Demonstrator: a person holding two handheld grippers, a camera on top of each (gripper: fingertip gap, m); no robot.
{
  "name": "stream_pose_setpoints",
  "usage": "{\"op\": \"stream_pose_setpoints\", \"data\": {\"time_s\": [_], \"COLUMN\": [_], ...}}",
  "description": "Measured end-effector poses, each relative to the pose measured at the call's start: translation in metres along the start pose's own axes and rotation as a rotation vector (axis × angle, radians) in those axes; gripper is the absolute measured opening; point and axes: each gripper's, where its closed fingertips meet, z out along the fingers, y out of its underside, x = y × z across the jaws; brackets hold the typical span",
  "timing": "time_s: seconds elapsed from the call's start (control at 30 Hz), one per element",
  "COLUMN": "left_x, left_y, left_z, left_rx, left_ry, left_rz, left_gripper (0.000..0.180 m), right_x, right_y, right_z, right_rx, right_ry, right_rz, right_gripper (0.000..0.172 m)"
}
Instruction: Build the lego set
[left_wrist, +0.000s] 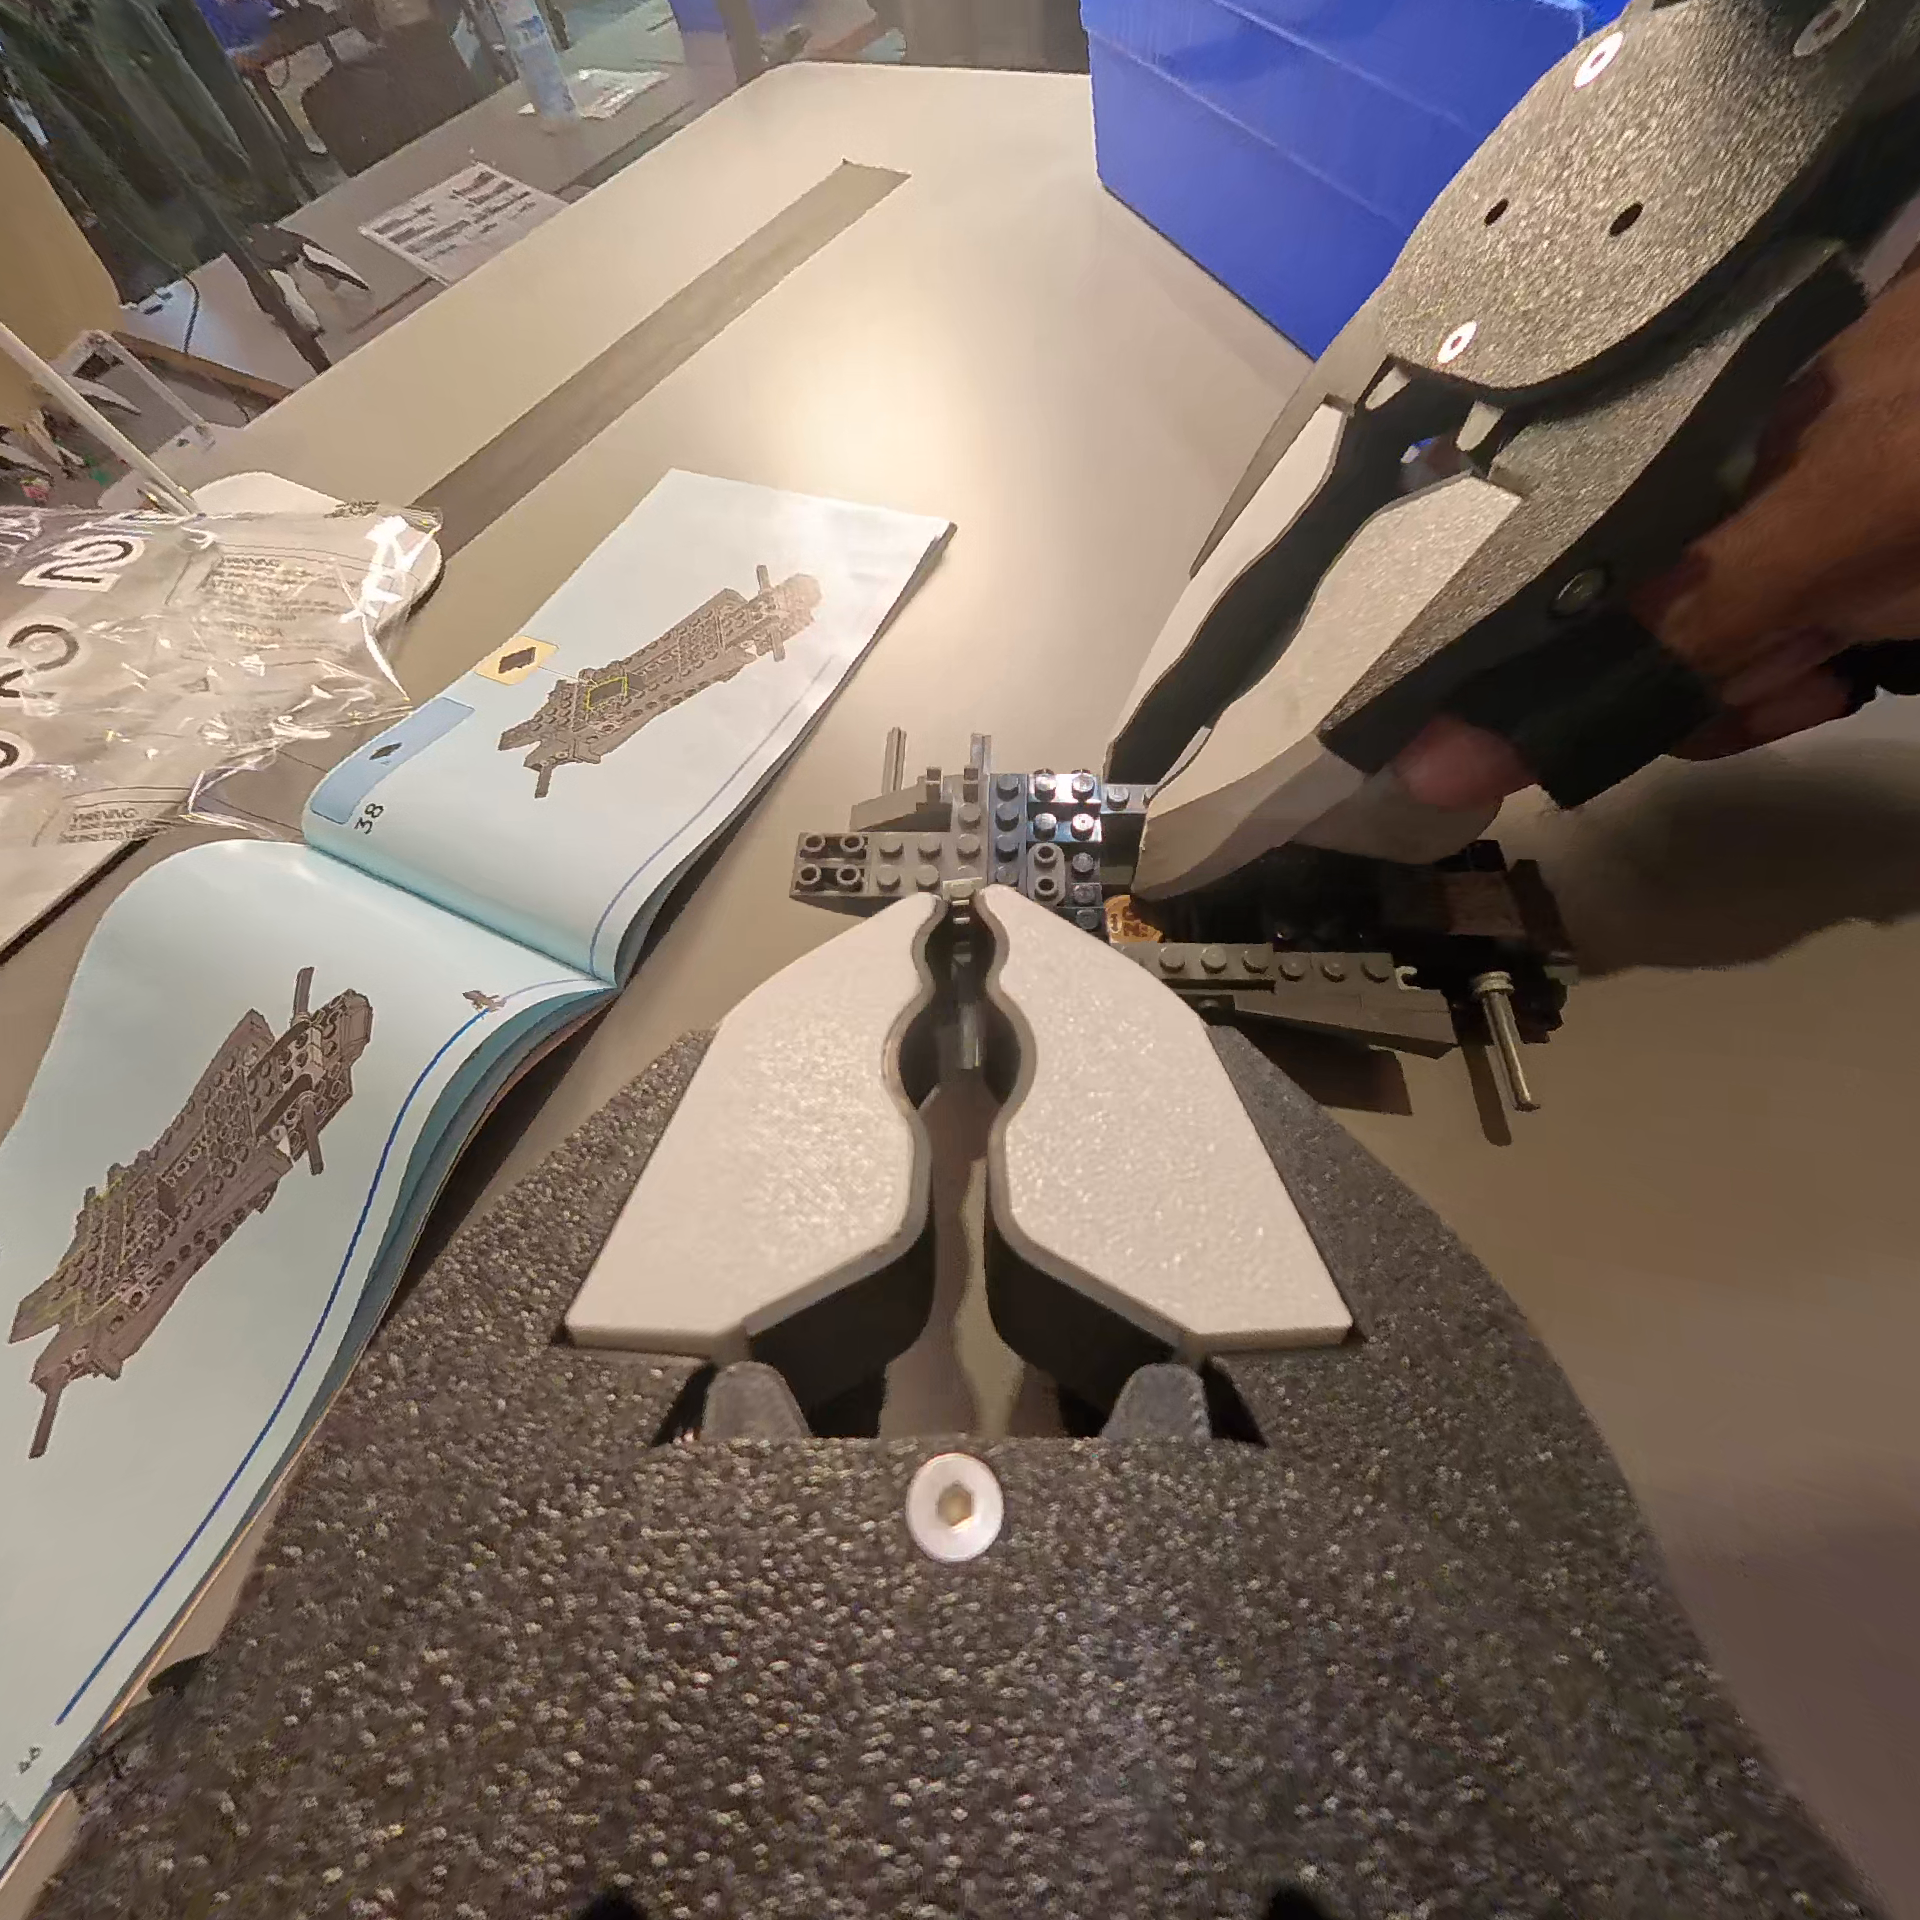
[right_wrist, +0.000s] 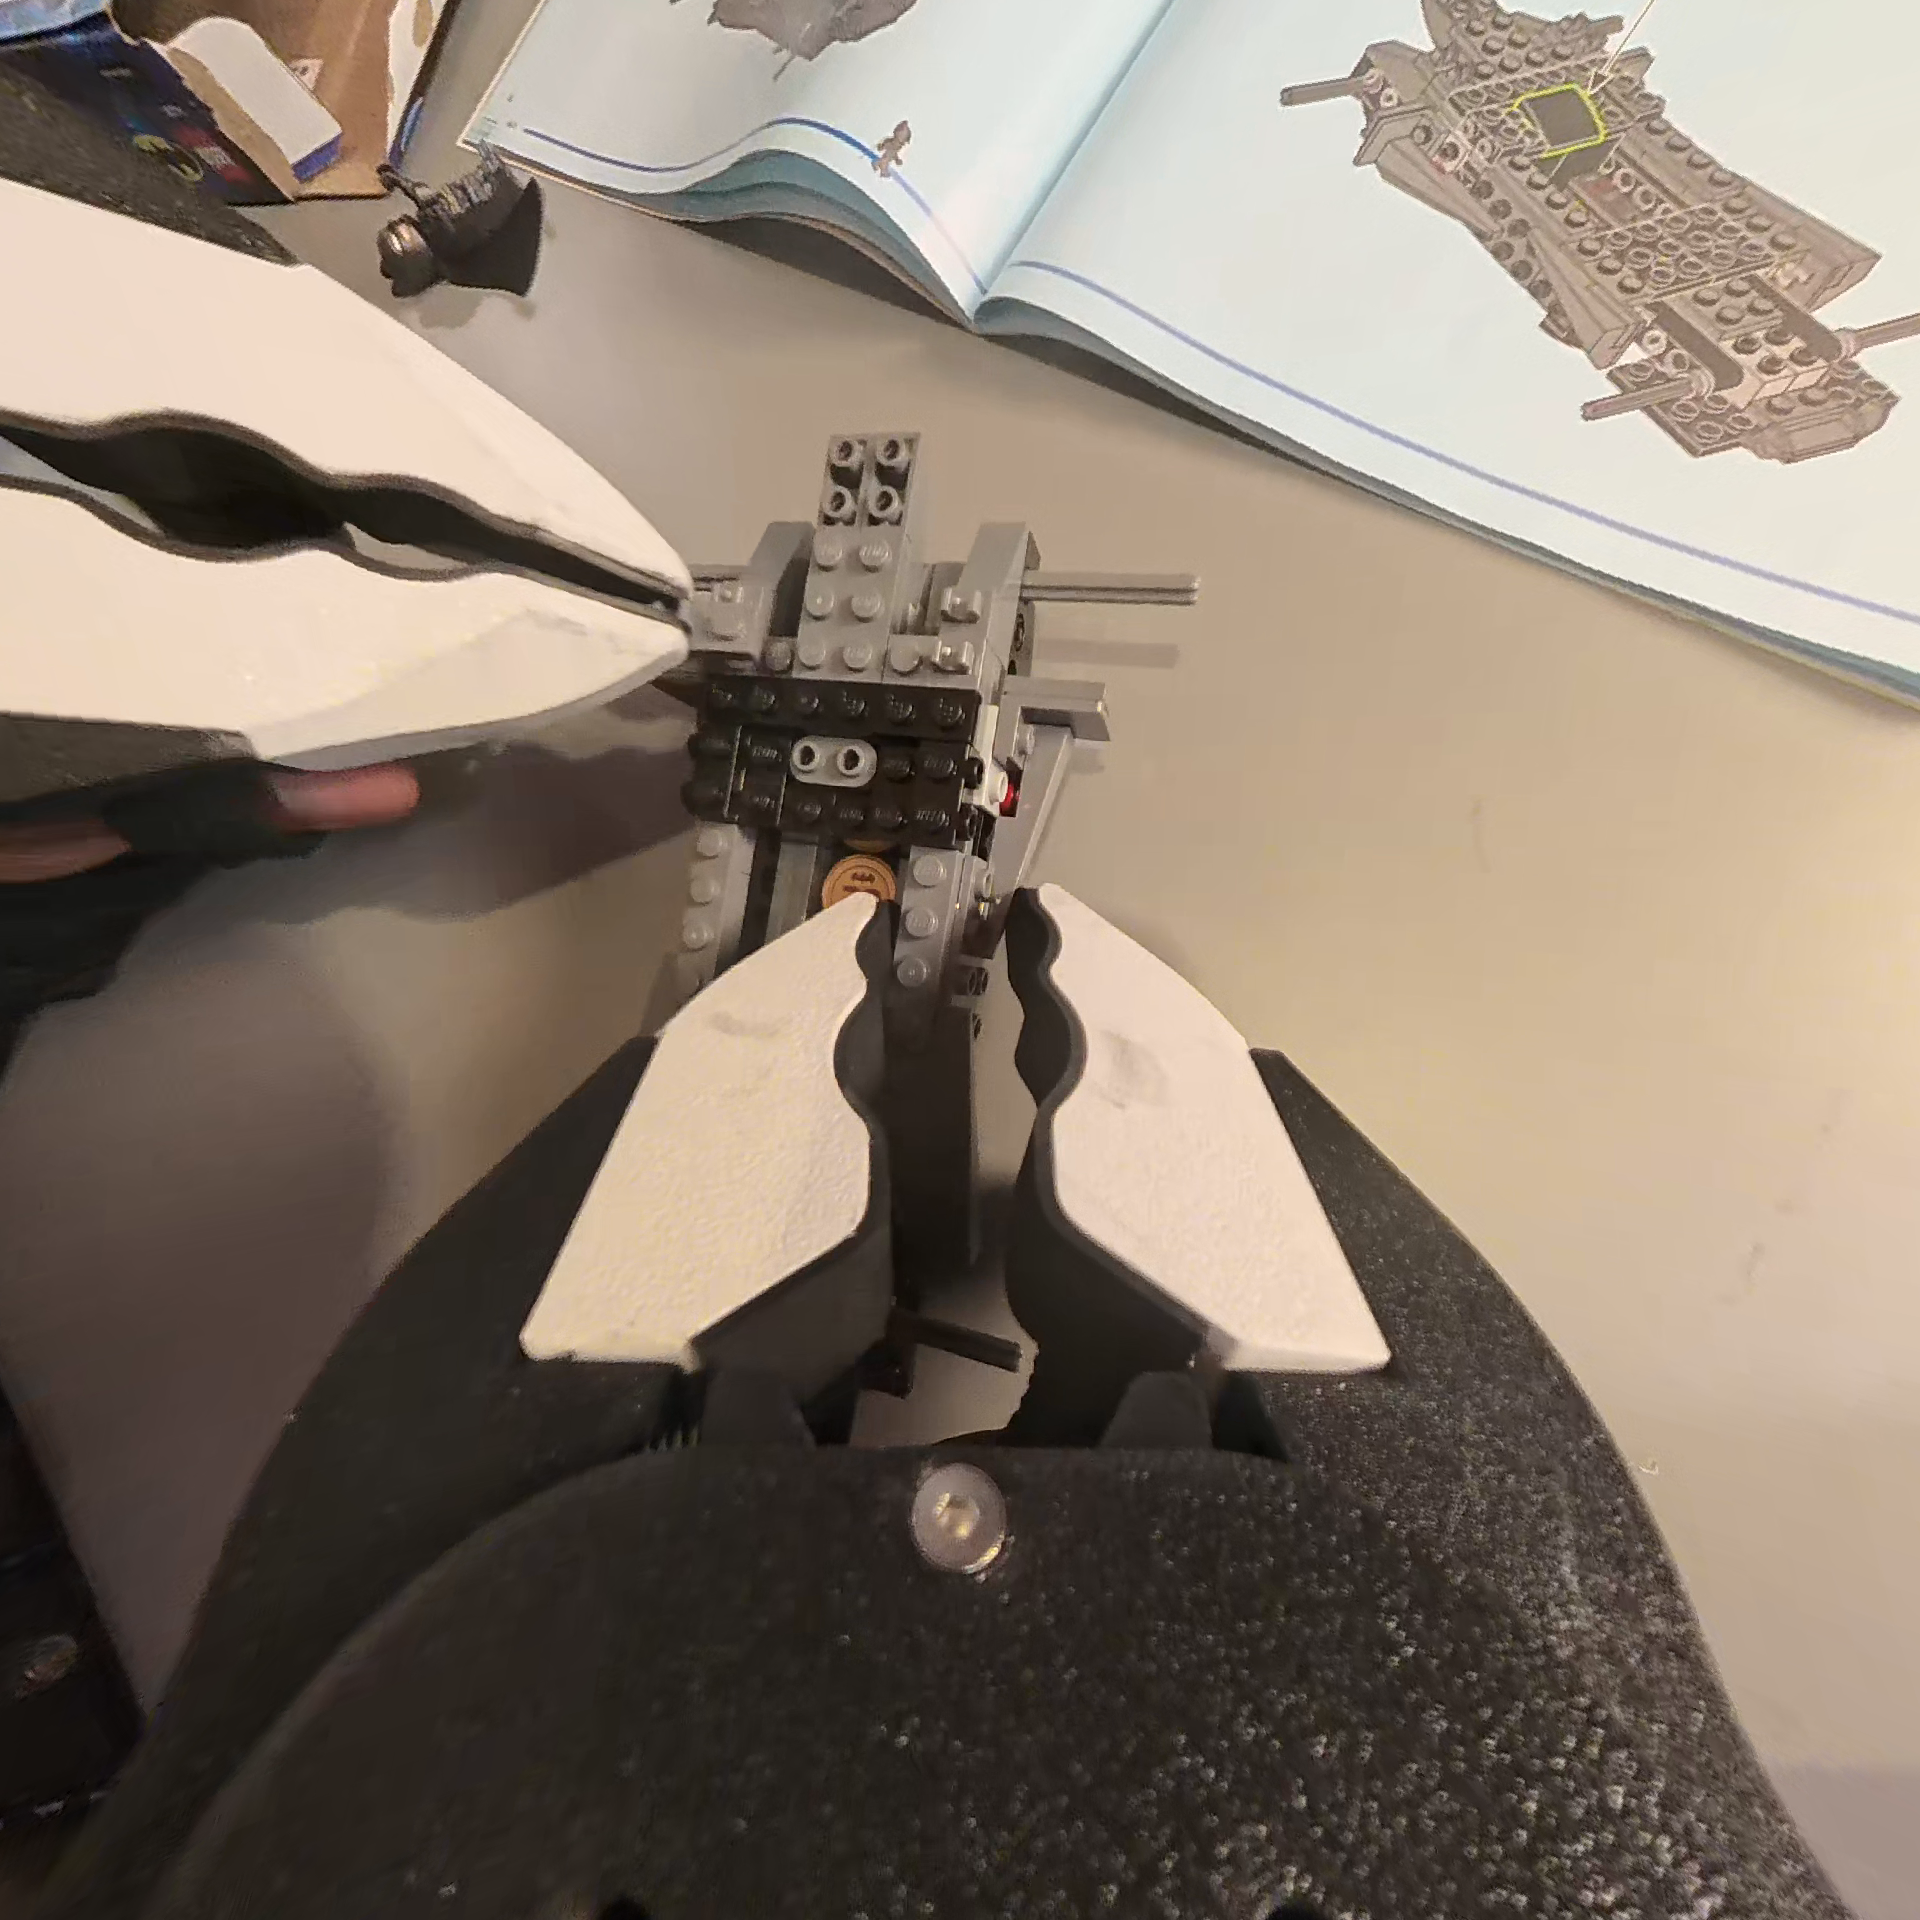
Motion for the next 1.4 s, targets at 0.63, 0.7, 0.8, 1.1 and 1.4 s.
{"op": "stream_pose_setpoints", "data": {"time_s": [0.63,0.7,0.8,1.1,1.4], "left_x": [0.004,0.005,0.005,0.006,0.006], "left_y": [0.006,0.009,0.012,0.015,0.013], "left_z": [0.0,0.003,0.005,0.008,0.008], "left_rx": [-0.077,-0.091,-0.108,-0.123,-0.113], "left_ry": [-0.02,-0.027,-0.043,-0.064,-0.065], "left_rz": [-0.023,-0.03,-0.046,-0.045,-0.056], "left_gripper": [0.003,0.003,0.003,0.003,0.008], "right_x": [0.006,0.006,0.007,0.007,0.007], "right_y": [-0.002,-0.002,-0.003,-0.002,-0.003], "right_z": [0.0,0.0,0.0,0.0,0.0], "right_rx": [0.028,0.033,0.037,0.042,0.051], "right_ry": [-0.007,-0.01,-0.009,-0.016,-0.033], "right_rz": [0.065,0.077,0.085,0.097,0.111], "right_gripper": [0.019,0.019,0.019,0.019,0.019]}}
